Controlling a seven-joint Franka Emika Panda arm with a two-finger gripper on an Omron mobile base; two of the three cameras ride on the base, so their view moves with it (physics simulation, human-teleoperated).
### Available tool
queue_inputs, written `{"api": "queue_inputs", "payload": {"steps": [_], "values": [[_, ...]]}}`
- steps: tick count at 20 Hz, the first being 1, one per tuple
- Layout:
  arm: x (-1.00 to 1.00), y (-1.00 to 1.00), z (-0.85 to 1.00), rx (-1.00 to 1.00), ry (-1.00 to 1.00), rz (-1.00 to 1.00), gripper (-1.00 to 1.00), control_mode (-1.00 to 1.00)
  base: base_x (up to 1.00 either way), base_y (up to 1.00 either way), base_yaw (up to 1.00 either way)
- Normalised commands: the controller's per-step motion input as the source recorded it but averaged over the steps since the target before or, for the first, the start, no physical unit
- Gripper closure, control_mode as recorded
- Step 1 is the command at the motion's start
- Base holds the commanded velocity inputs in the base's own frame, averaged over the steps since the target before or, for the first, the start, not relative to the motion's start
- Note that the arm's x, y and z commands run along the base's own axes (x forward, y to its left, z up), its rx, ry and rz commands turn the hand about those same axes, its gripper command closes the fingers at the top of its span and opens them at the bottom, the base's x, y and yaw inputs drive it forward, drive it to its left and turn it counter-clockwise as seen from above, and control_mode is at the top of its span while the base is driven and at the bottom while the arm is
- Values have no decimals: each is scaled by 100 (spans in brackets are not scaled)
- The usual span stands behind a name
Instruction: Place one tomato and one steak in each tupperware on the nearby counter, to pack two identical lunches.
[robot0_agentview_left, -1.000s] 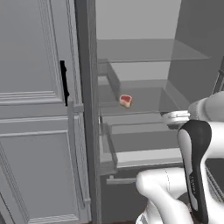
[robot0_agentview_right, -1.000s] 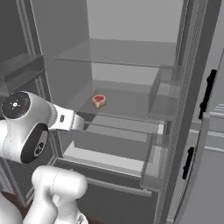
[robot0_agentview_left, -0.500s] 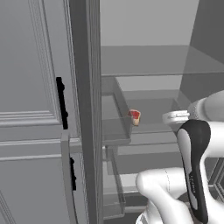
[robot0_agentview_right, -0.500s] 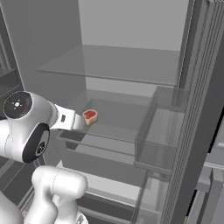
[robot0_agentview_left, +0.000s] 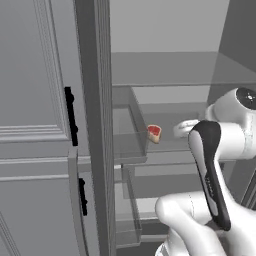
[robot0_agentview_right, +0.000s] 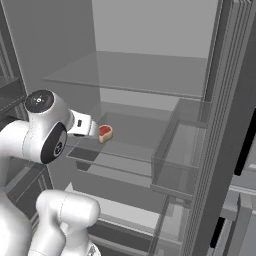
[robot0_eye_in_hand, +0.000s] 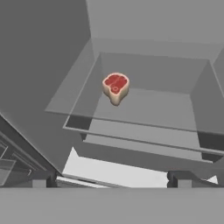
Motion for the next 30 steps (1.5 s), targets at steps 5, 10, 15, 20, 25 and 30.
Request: {"api": "queue_inputs", "payload": {"steps": [5, 10, 15, 20, 25, 30], "values": [[55, 24, -40, -2, 13, 0, -100, -100, 0, 0, 0], [56, 0, -39, 0, 6, 0, -100, -100, 0, 0, 0], [58, 0, -50, 0, 6, 0, -100, -100, 0, 0, 0], [50, 0, -49, 0, 1, 0, -100, -100, 0, 0, 0], [46, 0, -40, 0, 0, 0, -100, -100, 0, 0, 0], [48, 0, -31, 0, 0, 0, -100, -100, 0, 0, 0]]}}
